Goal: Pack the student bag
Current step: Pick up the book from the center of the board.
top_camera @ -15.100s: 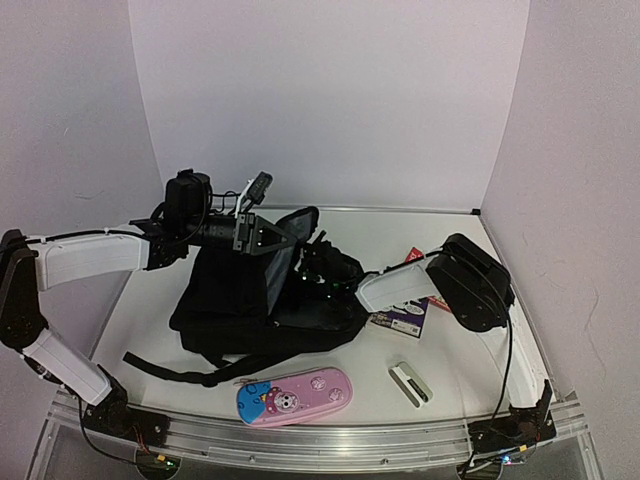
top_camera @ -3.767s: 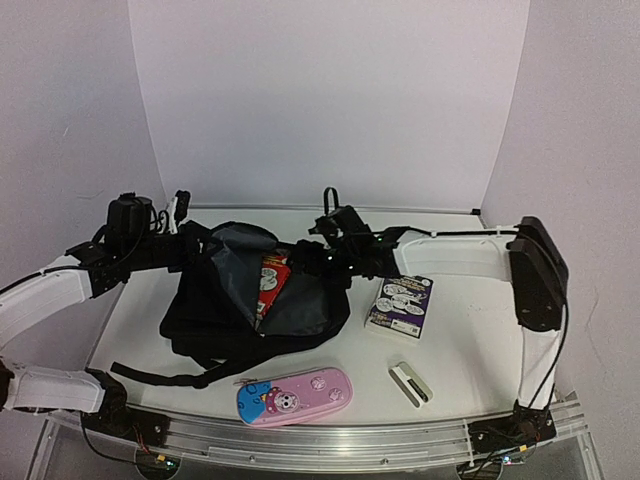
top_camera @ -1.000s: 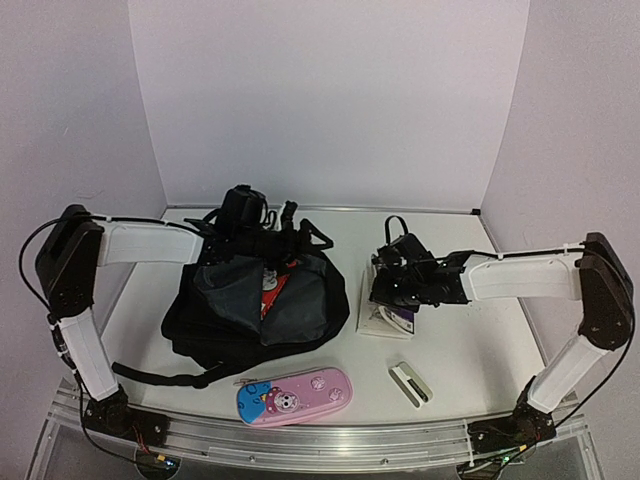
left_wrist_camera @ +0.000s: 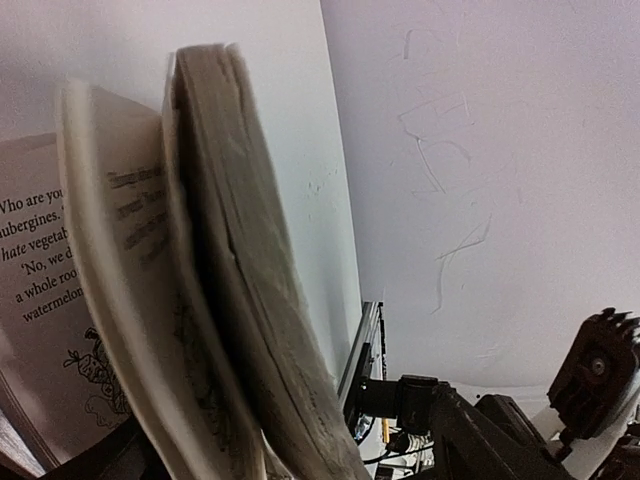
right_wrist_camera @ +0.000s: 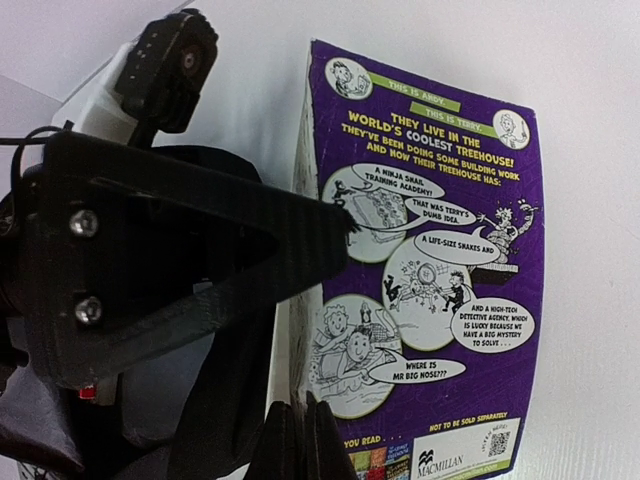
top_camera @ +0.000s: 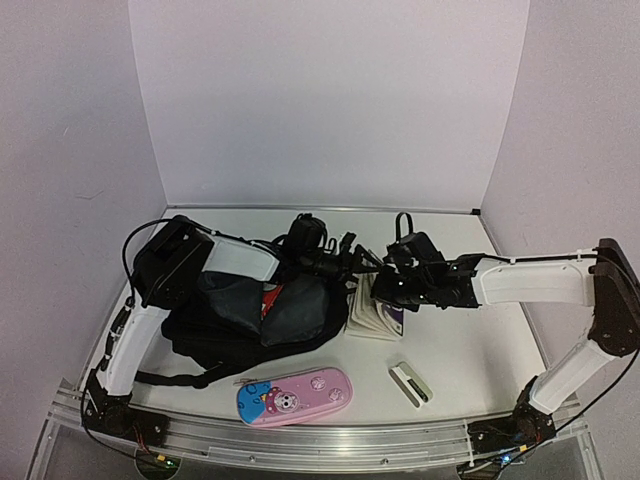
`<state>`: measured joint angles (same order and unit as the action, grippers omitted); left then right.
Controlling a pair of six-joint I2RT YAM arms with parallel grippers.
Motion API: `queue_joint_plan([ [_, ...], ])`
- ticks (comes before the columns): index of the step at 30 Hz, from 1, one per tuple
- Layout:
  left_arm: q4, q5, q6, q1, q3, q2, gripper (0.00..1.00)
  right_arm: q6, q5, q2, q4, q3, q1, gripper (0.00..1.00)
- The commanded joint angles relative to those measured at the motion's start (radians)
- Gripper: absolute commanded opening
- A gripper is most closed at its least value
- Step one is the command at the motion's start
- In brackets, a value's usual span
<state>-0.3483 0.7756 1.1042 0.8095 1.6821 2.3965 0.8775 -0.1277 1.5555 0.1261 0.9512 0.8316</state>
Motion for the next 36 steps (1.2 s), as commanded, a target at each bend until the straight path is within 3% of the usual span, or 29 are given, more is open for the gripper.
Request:
queue_joint_plan([
  [1,-0.03,0.033,0.025,0.013,0.037,0.031,0.81,-0.018,0.022,-0.034,-0.056,0.001,0.002,0.15],
  [7,-0.02,0.033,0.028,0.013,0.057,0.056,0.68,-0.018,0.009,-0.07,-0.047,-0.021,0.002,0.4],
  [10,-0.043,0.042,0.045,0.013,0.057,0.069,0.55,-0.009,-0.018,-0.101,-0.034,-0.041,0.002,0.5],
  [13,-0.07,0.049,0.061,0.013,0.06,0.08,0.39,0.0,-0.058,-0.13,-0.011,-0.05,0.002,0.6],
  [19,-0.088,0.065,0.062,0.012,0.07,0.094,0.0,-0.005,-0.114,-0.157,0.049,-0.041,-0.019,0.67],
  [22,-0.173,0.075,0.051,0.011,0.028,0.059,0.0,-0.013,-0.095,-0.188,0.069,-0.051,-0.07,0.71],
  [28,-0.226,0.1,-0.052,0.01,-0.018,-0.079,0.0,-0.106,0.019,-0.318,0.069,-0.081,-0.195,0.96],
  [36,-0.235,0.13,-0.103,0.007,-0.07,-0.336,0.0,-0.182,0.306,-0.492,0.019,-0.093,-0.3,0.98],
])
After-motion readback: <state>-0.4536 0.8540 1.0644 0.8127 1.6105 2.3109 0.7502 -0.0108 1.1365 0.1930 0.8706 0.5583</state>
